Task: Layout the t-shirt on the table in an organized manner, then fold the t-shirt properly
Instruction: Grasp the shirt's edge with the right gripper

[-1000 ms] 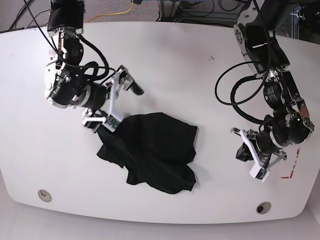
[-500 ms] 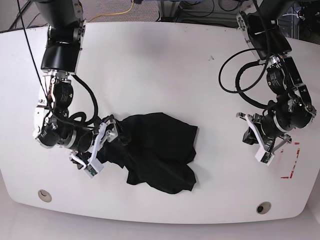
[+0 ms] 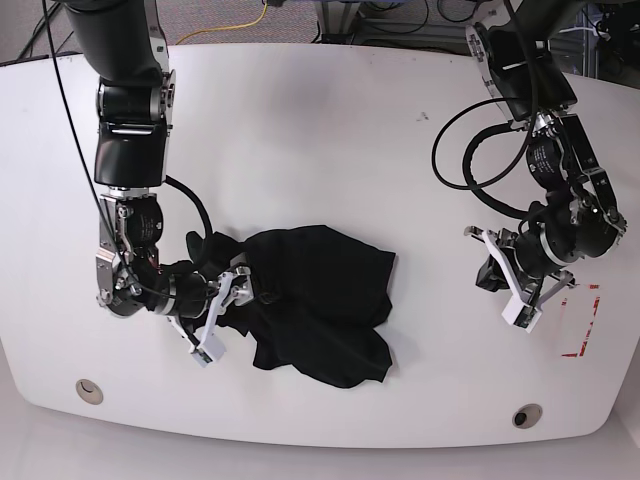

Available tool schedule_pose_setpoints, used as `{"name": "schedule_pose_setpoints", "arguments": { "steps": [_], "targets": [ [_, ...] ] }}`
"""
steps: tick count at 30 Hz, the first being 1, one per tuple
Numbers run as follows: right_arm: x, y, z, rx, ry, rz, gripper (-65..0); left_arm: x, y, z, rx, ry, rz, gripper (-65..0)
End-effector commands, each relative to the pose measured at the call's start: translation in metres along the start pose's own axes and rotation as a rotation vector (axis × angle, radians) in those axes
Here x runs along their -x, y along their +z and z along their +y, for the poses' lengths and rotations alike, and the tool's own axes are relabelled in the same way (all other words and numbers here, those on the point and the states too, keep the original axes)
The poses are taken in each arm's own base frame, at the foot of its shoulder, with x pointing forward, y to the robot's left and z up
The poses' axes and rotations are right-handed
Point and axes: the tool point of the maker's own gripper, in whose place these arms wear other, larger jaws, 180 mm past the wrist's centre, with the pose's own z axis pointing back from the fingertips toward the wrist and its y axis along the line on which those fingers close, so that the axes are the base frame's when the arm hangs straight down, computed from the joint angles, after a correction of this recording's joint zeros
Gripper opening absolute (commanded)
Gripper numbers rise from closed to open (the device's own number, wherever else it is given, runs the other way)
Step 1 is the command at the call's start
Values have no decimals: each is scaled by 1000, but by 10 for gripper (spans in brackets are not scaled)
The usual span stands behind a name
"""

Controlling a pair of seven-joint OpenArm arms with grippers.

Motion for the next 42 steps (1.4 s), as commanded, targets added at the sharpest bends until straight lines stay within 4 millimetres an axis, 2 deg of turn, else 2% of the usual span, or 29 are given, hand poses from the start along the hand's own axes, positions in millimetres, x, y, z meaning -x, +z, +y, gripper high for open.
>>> {"name": "schedule_pose_setpoints", "arguments": {
  "steps": [1, 4, 10, 17, 24, 35, 40, 42],
  "targets": [
    [-29, 3, 1, -14, 32, -61, -29, -17, 6, 2, -8, -18, -57, -650],
    [-32, -10, 13, -50, 14, -62, -29, -13, 5, 1, -2, -14, -50, -650],
    [-30, -21, 16, -74, -23, -79, -29, -13, 5, 1, -1, -14, -48, -650],
    [-16, -36, 21, -109, -82, -52, -29, -13, 5, 1, -2, -14, -49, -650],
    [-17, -39, 21, -110, -98, -88, -29, -13, 5, 0, -1, -15, -48, -650],
    [-3, -41, 23, -118, -111, -51, -36, -13, 4, 0, 1, -16, -47, -650],
    [2, -43, 25, -124, -118, -45, -151, -13, 4, 0, 1, -16, -47, -650],
    [3, -43, 25, -124, -119, -44, -247, -13, 4, 0, 1, -16, -47, -650]
  ]
}}
